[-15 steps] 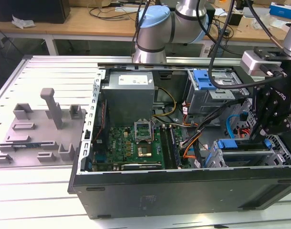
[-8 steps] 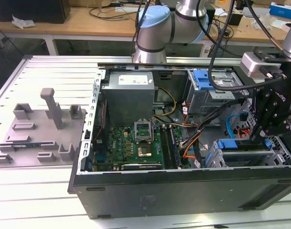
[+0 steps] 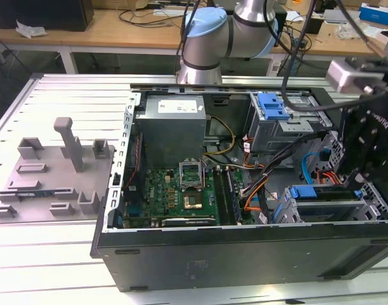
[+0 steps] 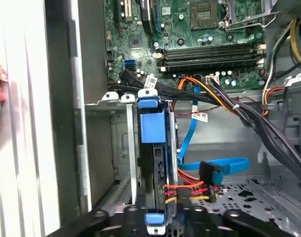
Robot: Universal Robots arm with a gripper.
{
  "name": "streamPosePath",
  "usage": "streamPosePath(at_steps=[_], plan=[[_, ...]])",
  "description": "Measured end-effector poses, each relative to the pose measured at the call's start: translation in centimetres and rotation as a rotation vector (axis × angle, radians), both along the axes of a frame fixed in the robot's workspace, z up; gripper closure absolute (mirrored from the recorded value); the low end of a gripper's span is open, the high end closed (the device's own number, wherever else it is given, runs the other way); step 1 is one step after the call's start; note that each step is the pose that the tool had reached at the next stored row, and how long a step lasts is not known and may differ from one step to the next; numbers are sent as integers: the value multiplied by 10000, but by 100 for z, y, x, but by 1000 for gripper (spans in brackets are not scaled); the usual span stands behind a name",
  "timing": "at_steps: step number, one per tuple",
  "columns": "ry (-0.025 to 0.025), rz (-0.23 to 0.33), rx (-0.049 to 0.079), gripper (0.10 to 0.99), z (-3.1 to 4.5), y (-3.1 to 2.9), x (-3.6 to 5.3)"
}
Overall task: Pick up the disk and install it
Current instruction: 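Insert the first disk wire, then insert the second disk wire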
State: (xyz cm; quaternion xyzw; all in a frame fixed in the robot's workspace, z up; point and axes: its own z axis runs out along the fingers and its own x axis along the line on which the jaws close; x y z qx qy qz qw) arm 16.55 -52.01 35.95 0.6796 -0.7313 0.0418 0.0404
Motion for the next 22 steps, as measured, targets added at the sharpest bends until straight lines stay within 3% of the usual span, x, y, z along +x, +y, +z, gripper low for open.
streamPosePath(at_steps=[1,2,22], plan=[[0,0,-1,725,47,0,0],[0,0,-2,659,88,1,0],[0,0,-1,659,130,1,0]])
